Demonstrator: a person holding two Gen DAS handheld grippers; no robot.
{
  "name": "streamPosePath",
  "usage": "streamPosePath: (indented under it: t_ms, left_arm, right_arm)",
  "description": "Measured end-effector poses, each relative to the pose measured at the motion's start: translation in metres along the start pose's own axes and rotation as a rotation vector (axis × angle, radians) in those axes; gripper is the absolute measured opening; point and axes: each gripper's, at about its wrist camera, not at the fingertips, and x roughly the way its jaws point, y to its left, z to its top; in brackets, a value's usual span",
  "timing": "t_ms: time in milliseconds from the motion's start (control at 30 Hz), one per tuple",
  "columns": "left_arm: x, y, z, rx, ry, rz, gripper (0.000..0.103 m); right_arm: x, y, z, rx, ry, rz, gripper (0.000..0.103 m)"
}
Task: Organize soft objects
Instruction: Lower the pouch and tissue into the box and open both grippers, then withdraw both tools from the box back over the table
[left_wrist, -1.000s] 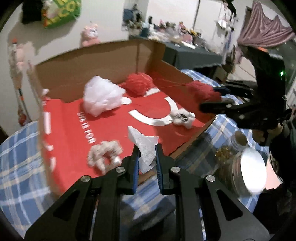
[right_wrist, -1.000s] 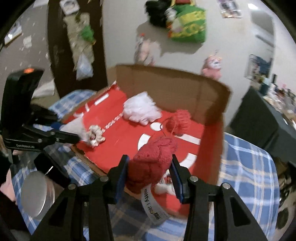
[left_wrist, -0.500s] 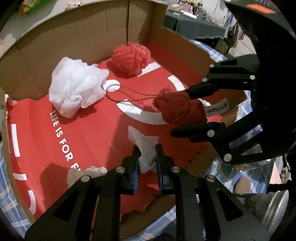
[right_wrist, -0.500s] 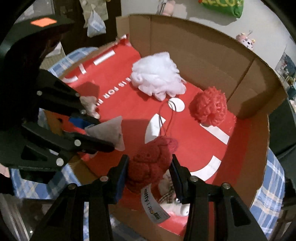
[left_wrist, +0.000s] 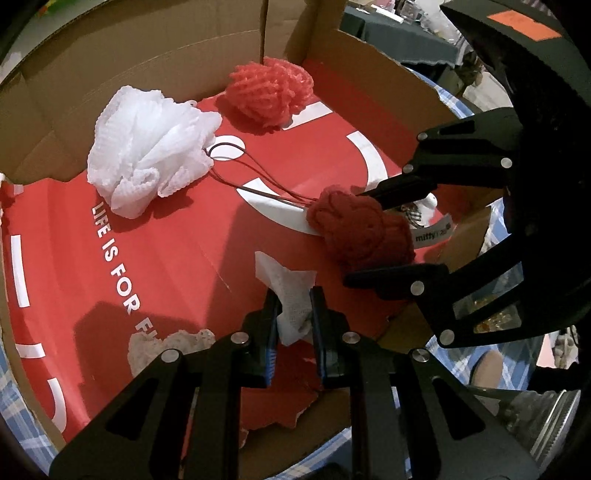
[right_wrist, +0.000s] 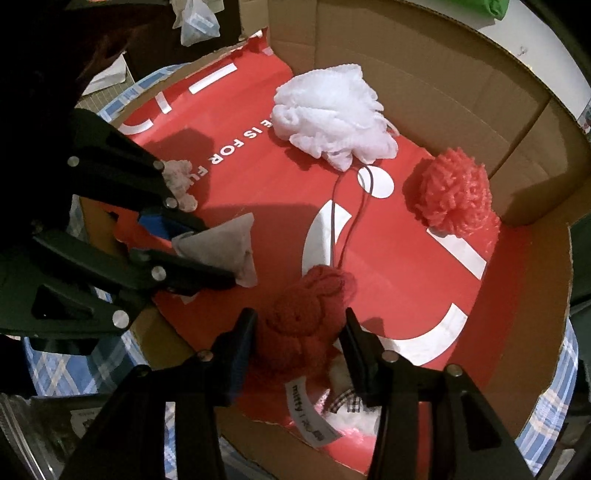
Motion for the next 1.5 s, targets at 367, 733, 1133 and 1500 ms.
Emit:
streamPosePath:
  t_ms: [367, 733, 1133, 1500]
  left_arm:
    - [0.0, 0.007, -0.001, -0.019, 0.007, -0.006, 0.017]
    - [-0.011, 0.006, -0.004, -0.031, -0.034, 0.007, 0.058]
    - [-0.063, -0.012, -0.017, -0.063, -0.159, 0.02, 0.067]
    - [-0.157, -0.061, -0.072, -0.064, -0.463, 0.088, 0.082]
  right_arm:
    - [0.001, -0.003, 0.003, -0.005, -0.02, 0.013, 0.061]
    - [-0.021, -0.009, -0.005, -0.003, -0.073, -0.002, 0.069]
    - [-0.099, -0.003, -0.037, 0.074, -0.221, -0.058, 0.082]
    - [-0.18, 0.047, -0.084, 0.138, -0.442, -0.183, 0.103]
